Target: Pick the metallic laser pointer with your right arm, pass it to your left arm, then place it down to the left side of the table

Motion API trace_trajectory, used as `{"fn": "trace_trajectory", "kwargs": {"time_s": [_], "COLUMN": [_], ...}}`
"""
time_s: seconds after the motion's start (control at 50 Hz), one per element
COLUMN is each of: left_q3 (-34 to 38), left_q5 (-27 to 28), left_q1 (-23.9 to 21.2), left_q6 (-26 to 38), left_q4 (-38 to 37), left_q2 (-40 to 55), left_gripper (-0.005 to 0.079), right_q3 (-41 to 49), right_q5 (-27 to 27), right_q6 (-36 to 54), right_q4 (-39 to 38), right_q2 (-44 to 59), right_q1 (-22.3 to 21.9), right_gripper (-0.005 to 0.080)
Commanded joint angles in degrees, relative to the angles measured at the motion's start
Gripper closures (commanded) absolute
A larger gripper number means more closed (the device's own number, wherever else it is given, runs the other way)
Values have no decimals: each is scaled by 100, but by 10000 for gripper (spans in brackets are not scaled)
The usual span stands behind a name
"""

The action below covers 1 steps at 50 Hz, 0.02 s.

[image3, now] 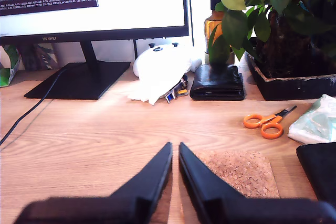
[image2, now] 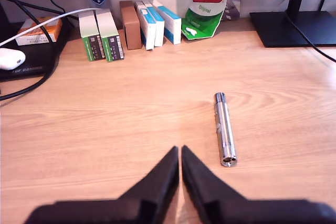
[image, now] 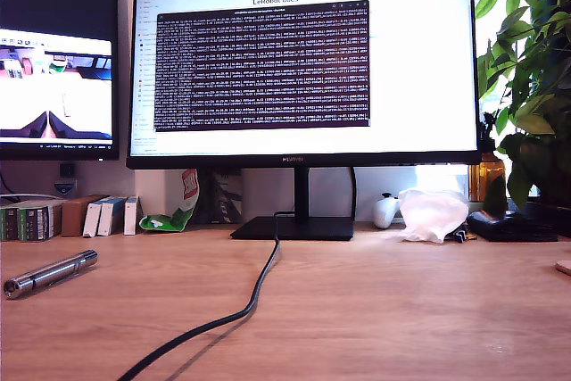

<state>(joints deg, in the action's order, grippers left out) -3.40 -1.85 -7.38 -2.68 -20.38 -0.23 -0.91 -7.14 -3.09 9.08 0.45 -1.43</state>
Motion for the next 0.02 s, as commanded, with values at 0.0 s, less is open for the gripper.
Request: {"fn": "trace_trajectory", "kwargs": {"time_s": [0.0], "left_q3": [155], "left_q5": [-13], "left_q1": [-9], "left_q6": [-35], "left_q4": [-63], "left_q2": [-42], "left_gripper": [764], "right_q3": [57], "right_q5": [-9], "right_q6": [13], "right_q4": [-39], "right_q2": [-39], "right_q1": [-20], "right_gripper": [763]}}
